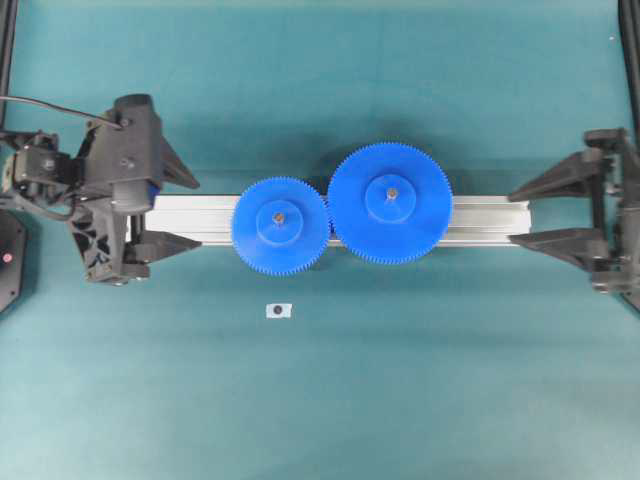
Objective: Insert the small gear onto the shaft.
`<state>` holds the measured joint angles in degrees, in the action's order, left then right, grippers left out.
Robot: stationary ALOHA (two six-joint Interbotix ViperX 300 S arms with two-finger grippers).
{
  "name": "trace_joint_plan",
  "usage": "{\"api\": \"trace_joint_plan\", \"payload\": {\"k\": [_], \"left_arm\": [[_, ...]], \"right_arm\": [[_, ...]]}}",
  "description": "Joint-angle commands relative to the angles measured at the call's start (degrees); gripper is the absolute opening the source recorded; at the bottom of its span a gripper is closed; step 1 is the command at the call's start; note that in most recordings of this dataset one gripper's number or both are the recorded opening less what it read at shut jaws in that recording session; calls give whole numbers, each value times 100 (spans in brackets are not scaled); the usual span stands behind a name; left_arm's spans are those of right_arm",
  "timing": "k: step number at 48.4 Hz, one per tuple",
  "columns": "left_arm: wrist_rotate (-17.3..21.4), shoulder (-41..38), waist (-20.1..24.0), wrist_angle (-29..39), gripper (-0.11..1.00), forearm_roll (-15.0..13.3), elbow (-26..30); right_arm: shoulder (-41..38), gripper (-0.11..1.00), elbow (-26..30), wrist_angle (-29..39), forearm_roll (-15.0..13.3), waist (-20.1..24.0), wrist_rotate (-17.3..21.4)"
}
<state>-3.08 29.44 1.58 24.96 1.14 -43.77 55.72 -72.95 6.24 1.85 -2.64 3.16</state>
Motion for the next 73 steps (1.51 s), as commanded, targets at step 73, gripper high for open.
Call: {"api": "trace_joint_plan", "payload": {"k": [73], "left_arm": [[-176, 4342, -97, -2285, 88, 9, -3832]], "right_arm": [[1881, 69, -1529, -492, -431, -9, 624]]}}
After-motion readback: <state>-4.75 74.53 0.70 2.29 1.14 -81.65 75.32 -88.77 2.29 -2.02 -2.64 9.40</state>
